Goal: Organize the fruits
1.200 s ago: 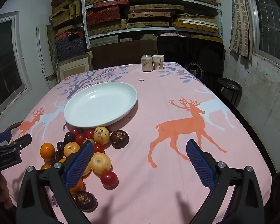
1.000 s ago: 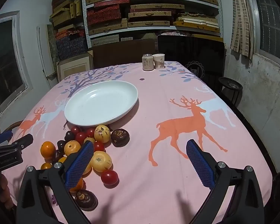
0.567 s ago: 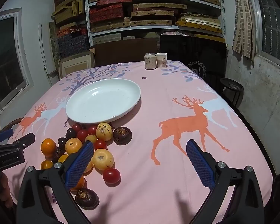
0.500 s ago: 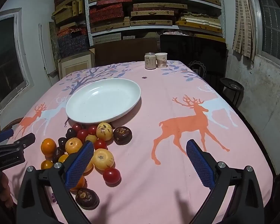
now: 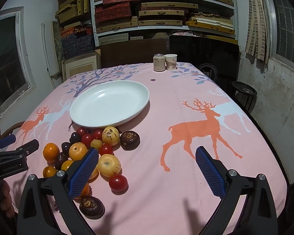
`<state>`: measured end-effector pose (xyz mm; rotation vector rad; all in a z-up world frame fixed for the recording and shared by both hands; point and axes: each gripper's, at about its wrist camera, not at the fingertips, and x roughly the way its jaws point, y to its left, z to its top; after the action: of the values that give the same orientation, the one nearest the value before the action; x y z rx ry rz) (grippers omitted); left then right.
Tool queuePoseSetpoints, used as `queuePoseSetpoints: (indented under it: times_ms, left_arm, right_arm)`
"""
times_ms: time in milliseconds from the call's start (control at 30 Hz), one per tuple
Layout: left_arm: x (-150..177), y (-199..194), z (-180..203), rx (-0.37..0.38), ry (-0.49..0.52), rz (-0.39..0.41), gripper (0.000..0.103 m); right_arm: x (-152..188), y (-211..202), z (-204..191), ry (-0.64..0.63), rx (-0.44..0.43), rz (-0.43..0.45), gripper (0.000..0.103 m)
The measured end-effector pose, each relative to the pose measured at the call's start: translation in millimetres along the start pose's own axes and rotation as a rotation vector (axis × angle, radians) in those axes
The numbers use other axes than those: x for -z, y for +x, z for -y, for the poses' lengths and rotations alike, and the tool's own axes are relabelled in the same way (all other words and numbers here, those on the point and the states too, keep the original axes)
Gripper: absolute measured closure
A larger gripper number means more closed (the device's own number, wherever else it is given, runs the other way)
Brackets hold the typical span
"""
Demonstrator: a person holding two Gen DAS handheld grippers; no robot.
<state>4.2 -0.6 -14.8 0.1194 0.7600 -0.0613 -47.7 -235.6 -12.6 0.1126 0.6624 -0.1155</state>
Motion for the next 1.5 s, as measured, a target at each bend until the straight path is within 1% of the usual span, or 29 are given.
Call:
queuePoseSetpoints:
  times_ms: [1500]
  left_arm:
    - [3.8, 0.8, 0.4, -0.008, 0.003, -0.001, 0.004]
  right_arm:
    - [-3.4, -3.8, 3.5, -0.003, 0.013, 0.01, 0.004]
